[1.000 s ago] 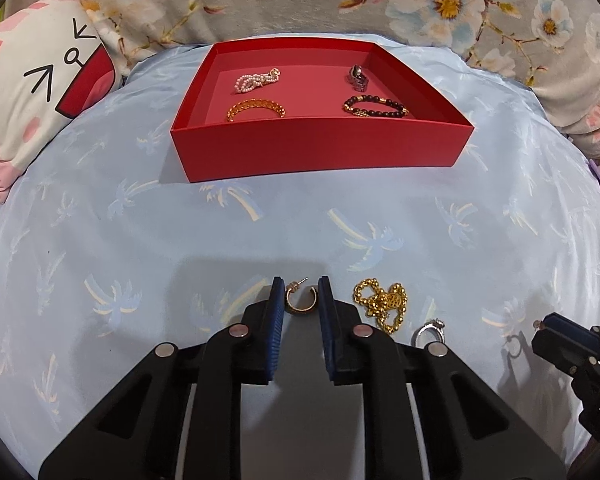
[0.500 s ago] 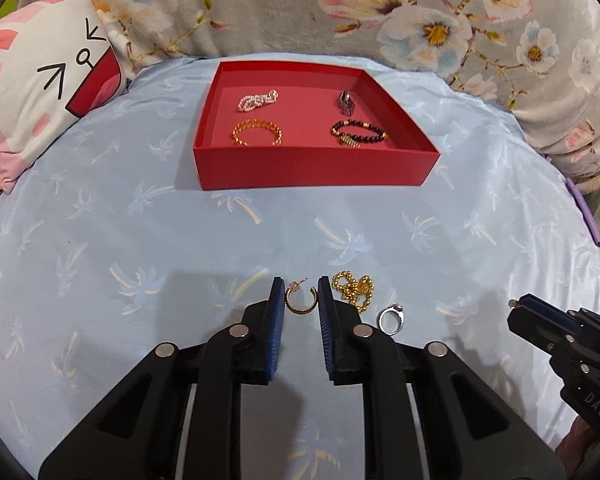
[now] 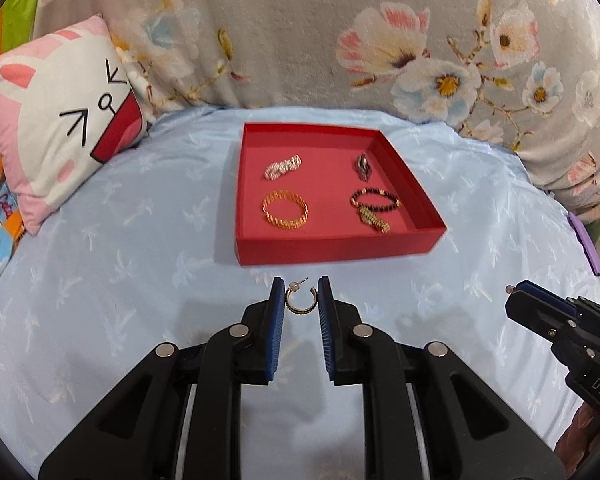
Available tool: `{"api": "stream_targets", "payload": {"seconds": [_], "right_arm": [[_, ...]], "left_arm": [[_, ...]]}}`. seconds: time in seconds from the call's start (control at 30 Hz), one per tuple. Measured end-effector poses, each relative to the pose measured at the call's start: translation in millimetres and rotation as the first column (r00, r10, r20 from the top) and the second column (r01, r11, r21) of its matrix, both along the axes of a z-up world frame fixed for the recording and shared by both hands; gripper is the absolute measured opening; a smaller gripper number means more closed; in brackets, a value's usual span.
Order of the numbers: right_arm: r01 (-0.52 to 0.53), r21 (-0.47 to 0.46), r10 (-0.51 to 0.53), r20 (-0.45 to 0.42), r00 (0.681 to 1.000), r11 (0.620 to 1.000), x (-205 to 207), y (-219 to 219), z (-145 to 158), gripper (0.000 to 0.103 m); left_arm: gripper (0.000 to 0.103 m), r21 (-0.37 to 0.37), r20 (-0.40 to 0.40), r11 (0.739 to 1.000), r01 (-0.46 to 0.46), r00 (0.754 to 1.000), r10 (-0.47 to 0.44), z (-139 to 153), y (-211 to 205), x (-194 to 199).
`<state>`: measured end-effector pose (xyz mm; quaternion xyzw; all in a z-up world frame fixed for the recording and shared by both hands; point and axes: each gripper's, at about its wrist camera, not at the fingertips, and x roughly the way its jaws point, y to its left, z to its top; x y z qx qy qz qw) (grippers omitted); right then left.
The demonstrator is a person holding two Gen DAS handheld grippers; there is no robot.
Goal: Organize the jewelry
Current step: 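Carry both earrings into the red box and open both tools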
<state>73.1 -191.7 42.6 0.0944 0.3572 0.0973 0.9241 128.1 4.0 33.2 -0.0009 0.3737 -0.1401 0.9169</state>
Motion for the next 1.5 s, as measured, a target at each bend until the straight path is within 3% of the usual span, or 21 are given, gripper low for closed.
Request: {"api": "stream_targets", "payload": {"seconds": [0.37, 0.8, 1.5], "right_arm": [[0.015, -0.009, -0.015, 0.034, 0.999, 1.000, 98.9, -2.8, 20.3, 0.015], [0.068, -0.006, -0.068, -0.025, 0.997, 0.998, 207.9, -11.3, -3.7, 0.015], [0.059, -0.065, -0.067, -0.127, 0.990, 0.996, 271.8, 1.0, -58.3, 0.016]], "left_arm": [[0.016, 0.010, 0.059, 1.000, -0.018, 0.998, 0.017, 20.8, -11.1, 79.9], [0.016, 0.020, 0.009, 0.999, -0.031, 0.999, 0.031, -4.7, -35.5, 173.7], [0.016, 0.031, -0.067, 0.998, -0.061, 0.996, 0.063, -50.2, -39.2, 226.4]]}}
